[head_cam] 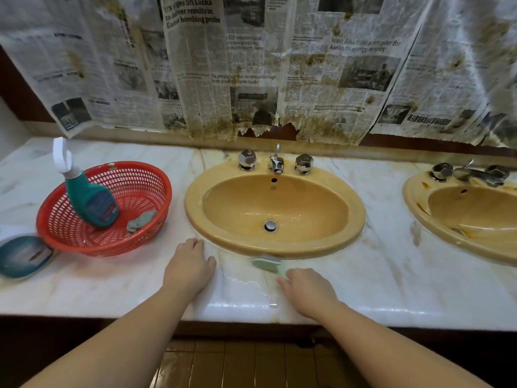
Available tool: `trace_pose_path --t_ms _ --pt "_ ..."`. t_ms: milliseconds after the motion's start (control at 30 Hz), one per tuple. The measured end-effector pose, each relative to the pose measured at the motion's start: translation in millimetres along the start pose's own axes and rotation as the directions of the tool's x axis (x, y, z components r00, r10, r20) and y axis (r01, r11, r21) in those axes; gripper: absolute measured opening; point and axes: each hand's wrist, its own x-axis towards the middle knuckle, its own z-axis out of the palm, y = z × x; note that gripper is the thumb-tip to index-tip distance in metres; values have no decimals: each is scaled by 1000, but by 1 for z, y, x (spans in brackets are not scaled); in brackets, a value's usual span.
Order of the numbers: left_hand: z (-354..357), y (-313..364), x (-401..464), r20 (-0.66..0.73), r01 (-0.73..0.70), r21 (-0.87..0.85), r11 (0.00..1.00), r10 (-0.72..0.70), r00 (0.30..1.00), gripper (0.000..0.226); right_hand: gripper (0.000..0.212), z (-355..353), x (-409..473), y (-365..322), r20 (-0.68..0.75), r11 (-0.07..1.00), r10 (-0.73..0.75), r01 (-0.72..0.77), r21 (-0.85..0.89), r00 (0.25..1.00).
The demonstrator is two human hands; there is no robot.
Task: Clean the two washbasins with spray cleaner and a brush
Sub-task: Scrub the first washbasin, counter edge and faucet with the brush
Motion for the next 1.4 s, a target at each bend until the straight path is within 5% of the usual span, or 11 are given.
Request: trace_pose_path --t_ms 133,433,867,1233,1400 --pt "0 -4 1 5 -17 -12 1000 17 1000 54 39 0 -3 12 -34 997 14 -17 -70 999" --pt "9 -11 4 -38 -45 -16 999 45 998 43 36 1 42 -110 -12 984 -173 172 -47 985" --pt "20 -8 6 -114 -37 -17 999 35 993 37 43 -8 -17 63 -160 993 89 -101 -67 983" --pt "22 -8 7 -129 -48 -14 999 45 991 33 41 -9 32 -70 -93 995 -99 101 16 991" --pt "23 -9 4 -141 -62 -27 998 58 988 32 41 -19 25 -33 -78 997 -41 46 68 996"
